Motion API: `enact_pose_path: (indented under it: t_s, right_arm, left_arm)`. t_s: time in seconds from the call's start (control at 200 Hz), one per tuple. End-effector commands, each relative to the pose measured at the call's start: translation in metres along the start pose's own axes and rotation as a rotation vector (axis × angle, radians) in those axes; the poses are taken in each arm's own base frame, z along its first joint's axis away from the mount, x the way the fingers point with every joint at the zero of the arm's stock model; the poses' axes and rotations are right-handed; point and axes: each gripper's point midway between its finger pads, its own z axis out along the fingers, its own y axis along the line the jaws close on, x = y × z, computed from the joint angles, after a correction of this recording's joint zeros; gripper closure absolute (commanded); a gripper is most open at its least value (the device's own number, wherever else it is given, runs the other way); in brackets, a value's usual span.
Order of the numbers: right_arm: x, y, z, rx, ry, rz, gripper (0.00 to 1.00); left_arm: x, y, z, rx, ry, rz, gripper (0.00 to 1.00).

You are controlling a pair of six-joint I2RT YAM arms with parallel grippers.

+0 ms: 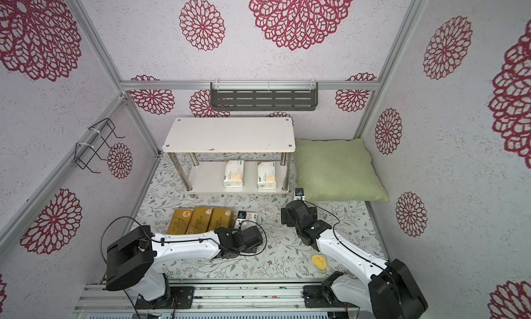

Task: Place the tissue boxes on the shelf by color
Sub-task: Pick up the box of tissues from the center of the board.

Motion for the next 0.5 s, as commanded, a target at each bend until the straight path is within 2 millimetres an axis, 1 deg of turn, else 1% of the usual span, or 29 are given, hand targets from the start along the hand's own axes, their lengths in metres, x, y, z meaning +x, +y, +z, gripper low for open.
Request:
enact_pose_path:
  t_s: [0.0, 0.29, 0.42, 0.49]
  right_arm:
    - [-0.014, 0.003, -0.002, -0.009, -0.033, 0.020, 0.01]
    - [-0.014, 0.004, -0.001, -0.014, -0.031, 0.023, 0.01]
    - [-0.015, 0.005, -0.001, -0.015, -0.032, 0.022, 0.01]
    - [-0.016, 0.004, -0.002, -0.012, -0.032, 0.020, 0.01]
  left_arm:
    - [-0.001, -0.007, 0.004, 0.032, -0.006, -0.001, 0.03]
    - [0.005, -0.005, 0.016, 0.017, -0.004, 0.001, 0.03]
    - [0.004, -0.007, 0.018, 0.013, -0.007, 0.007, 0.03]
    - [0.004, -0.007, 0.018, 0.008, -0.005, 0.013, 0.00]
